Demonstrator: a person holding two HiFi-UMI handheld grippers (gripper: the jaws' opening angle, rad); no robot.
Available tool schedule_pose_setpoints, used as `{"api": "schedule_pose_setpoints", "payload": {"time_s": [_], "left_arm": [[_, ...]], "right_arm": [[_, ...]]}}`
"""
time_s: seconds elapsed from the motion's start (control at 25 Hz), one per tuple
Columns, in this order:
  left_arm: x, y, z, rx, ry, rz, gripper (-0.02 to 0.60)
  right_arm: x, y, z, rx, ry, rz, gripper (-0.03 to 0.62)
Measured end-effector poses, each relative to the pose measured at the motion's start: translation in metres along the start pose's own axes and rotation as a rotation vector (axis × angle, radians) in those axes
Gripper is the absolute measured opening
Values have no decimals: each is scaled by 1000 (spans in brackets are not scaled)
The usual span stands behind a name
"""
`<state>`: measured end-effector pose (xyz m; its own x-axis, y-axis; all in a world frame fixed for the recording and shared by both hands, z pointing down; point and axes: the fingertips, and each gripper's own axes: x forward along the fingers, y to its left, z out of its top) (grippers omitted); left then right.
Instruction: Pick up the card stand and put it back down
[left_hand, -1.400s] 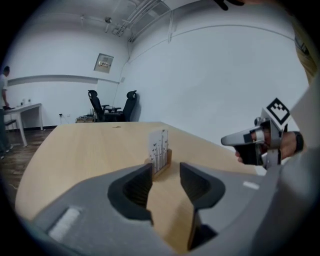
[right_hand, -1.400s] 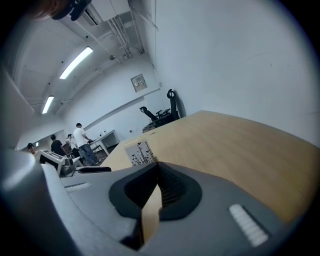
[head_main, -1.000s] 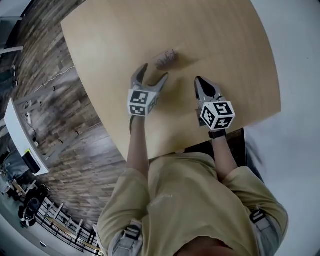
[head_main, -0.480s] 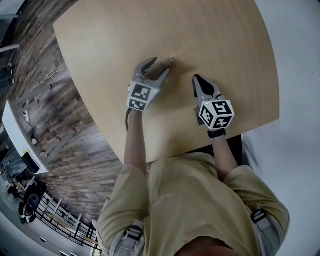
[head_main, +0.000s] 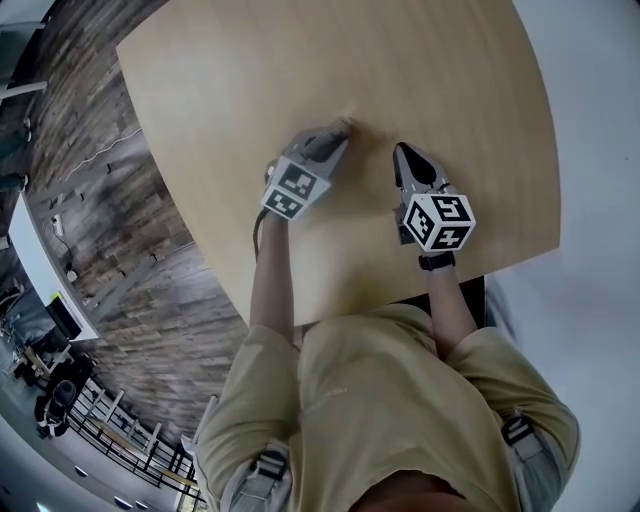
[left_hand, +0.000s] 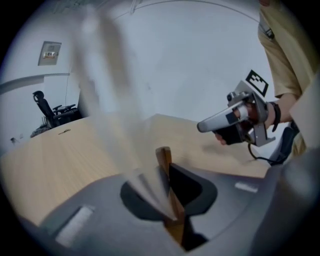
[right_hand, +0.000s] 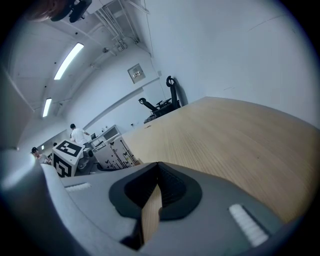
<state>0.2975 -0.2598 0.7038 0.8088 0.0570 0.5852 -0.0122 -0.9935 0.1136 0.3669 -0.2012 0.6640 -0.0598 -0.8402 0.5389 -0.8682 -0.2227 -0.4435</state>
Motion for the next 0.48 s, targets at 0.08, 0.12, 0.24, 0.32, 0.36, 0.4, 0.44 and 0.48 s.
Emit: {"api": "schedule_pose_setpoints", "payload": {"time_s": [0.08, 0.12, 0.24, 0.32, 0.36, 0.4, 0.44, 0.48], "left_arm": [[-3, -2, -1, -4, 6, -16, 35], [-7, -3, -2, -1, 10, -18, 35], [-22, -12, 1, -8, -4, -19, 35], [-35, -22, 5, -16, -24, -14, 35], [-43, -28, 8, -19, -29, -10, 35], [-52, -33, 10, -21, -30, -6, 35], [-61, -39, 13, -25, -27, -1, 35], [-71, -45, 16, -30, -23, 5, 35]], "right_arm": [[-1, 1, 2, 5, -9, -7, 3], [-2, 3, 2, 5, -13, -8, 3], [-13, 15, 4, 2, -28, -4, 3], [-23, 26, 4, -2, -42, 0, 3], [-29, 33, 4, -6, -51, 3, 3], [-37, 41, 5, -12, -61, 6, 3], [-45, 49, 7, -21, -71, 9, 3], [-53, 59, 9, -31, -81, 14, 3]]}}
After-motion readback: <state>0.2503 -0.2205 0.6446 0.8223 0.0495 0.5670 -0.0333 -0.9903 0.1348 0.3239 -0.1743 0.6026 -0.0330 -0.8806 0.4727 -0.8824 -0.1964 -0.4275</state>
